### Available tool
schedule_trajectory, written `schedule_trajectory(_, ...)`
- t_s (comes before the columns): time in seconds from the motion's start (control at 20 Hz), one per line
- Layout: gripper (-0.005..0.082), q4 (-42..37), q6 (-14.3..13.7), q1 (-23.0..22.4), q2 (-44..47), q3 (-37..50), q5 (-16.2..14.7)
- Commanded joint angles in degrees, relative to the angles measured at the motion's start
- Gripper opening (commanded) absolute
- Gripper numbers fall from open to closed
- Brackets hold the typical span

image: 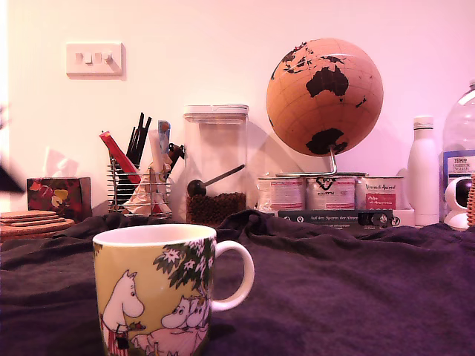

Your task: Pick up the coffee capsules on the table and drop them inside the coffee cup

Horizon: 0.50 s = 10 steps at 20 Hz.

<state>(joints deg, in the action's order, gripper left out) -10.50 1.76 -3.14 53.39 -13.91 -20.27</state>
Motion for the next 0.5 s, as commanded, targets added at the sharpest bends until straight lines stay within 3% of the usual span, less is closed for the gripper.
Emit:
schedule_trajectory(0.0,-0.0019,0.55,0.0,1.03,-3.78,2.47,-0.87)
schedule_trajectory(0.25,-0.0019,7.93,2.01,1.53,-16.28,6.14,-0.13)
schedule_trajectory(0.4,-0.0019,12.55,5.95,1.53,-24.04,7.96,1.49)
schedule_trajectory(0.45,-0.0019,14.82,5.97,1.53,-26.62,8.02,1.73)
